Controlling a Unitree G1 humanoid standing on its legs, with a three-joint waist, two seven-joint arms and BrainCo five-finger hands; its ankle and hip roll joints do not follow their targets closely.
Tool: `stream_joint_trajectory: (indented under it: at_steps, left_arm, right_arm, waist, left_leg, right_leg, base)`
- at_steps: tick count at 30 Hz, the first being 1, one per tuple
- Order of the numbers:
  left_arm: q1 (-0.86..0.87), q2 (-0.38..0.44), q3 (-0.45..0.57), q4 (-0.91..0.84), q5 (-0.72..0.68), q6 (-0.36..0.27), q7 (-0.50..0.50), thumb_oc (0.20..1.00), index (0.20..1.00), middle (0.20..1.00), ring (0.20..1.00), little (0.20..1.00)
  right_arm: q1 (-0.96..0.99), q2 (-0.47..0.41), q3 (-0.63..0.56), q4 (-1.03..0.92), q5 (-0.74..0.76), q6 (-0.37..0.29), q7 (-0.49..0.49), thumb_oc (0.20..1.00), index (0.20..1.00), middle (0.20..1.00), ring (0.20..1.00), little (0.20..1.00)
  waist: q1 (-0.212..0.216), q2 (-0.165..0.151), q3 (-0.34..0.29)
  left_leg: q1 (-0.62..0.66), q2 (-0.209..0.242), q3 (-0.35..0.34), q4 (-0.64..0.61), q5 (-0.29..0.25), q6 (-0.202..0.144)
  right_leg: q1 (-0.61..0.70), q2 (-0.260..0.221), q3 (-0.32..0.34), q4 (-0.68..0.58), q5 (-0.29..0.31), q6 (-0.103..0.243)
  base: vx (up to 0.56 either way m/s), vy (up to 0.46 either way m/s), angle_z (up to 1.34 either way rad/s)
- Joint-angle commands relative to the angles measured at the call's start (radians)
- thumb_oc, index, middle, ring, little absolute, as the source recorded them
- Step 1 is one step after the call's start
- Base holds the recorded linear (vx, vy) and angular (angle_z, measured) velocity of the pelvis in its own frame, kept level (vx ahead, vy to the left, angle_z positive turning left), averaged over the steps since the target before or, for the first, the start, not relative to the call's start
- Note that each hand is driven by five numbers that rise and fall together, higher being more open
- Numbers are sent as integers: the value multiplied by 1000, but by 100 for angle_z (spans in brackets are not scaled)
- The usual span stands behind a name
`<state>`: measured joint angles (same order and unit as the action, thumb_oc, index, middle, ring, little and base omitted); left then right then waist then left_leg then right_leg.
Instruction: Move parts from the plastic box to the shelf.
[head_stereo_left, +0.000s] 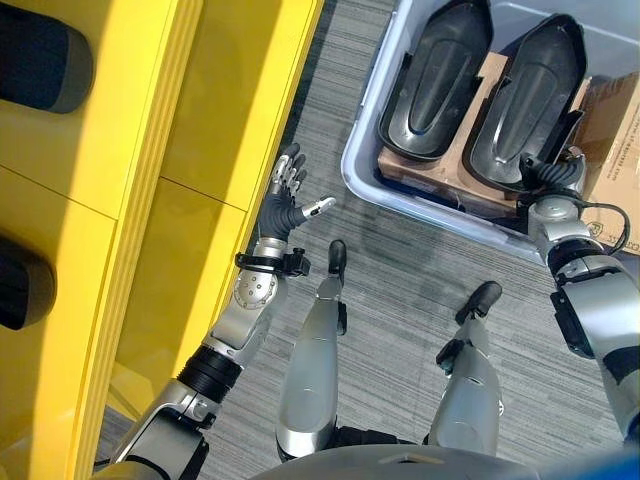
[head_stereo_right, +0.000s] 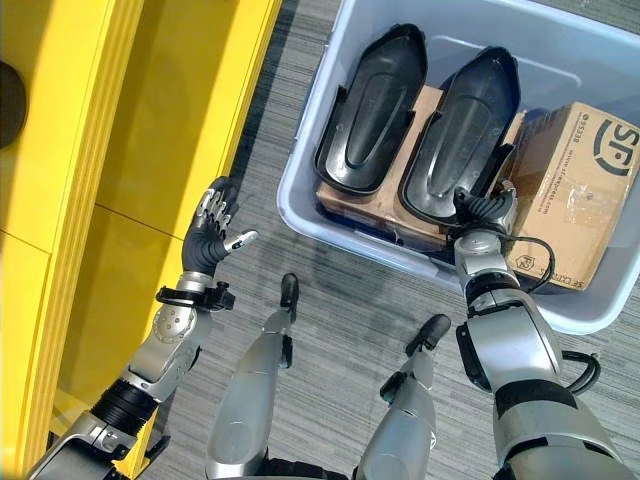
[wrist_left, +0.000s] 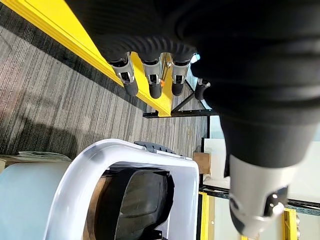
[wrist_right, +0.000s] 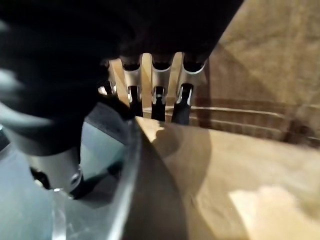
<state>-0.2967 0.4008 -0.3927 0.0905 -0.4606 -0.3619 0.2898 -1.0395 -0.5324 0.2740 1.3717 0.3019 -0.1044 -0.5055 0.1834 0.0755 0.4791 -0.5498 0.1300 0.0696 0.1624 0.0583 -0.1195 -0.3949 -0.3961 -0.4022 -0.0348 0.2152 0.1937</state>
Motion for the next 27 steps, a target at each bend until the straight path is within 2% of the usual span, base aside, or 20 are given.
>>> stream_joint_trajectory:
  at_steps: [1,15,16,18,19,22,23,27]
  left_arm:
    - [-19,22,1,-111,1,-65,19,1000,1000,1000,1000,1000]
    - [-6,39,-4,-92,-22,-58,-4,1000,1000,1000,1000,1000]
    - [-4,40,-2,-88,-24,-58,-5,1000,1000,1000,1000,1000]
    - [3,42,2,-83,-27,-56,-6,1000,1000,1000,1000,1000]
    - [7,42,6,-81,-28,-55,-5,1000,1000,1000,1000,1000]
    - [16,46,14,-78,-31,-51,-6,1000,1000,1000,1000,1000]
    - [21,48,16,-77,-33,-48,-9,1000,1000,1000,1000,1000]
    - [32,49,23,-77,-36,-44,-13,1000,1000,1000,1000,1000]
  right_arm:
    - [-48,-39,46,21,-28,12,-1,200,200,200,200,200]
    - [10,-33,-16,-25,53,-18,-13,200,200,200,200,200]
    - [24,-31,-35,-32,75,-27,-15,200,200,200,200,200]
    - [38,-23,-51,-41,94,-36,-15,200,200,200,200,200]
    - [42,-18,-56,-47,104,-40,-15,200,200,200,200,200]
    - [59,-11,-63,-70,118,-51,-18,200,200,200,200,200]
    - [66,-7,-72,-80,131,-56,-14,200,200,200,200,200]
    - [79,0,-83,-91,143,-65,-15,200,200,200,200,200]
  waist:
    - [25,6,35]
    - [2,-10,14]
    - [-4,-12,17]
    - [-7,-16,16]
    - [-8,-17,10]
    - [-15,-22,9]
    - [-21,-24,12]
    - [-28,-28,12]
  left_leg:
    - [-1,-1,53,41,-56,4]
    - [48,11,55,39,-59,0]
    - [42,10,65,40,-35,9]
    - [46,11,66,40,-34,9]
    - [57,16,57,39,-56,0]
    - [65,18,59,37,-56,0]
    - [57,18,69,38,-33,9]
    - [61,23,73,41,-33,8]
  right_leg:
    - [96,-23,56,82,-50,47]
    - [123,-18,72,87,-55,44]
    - [116,-22,66,86,-39,34]
    - [118,-20,68,87,-41,32]
    - [126,-15,77,88,-58,41]
    - [126,-11,84,91,-63,38]
    - [116,-15,78,94,-48,28]
    - [116,-12,84,98,-53,25]
  base:
    - [0,0,0]
    - [-6,0,0]
    - [-84,3,1]
    - [-8,-8,2]
    - [68,-17,1]
    - [-9,1,0]
    - [-87,16,-1]
    - [-22,1,0]
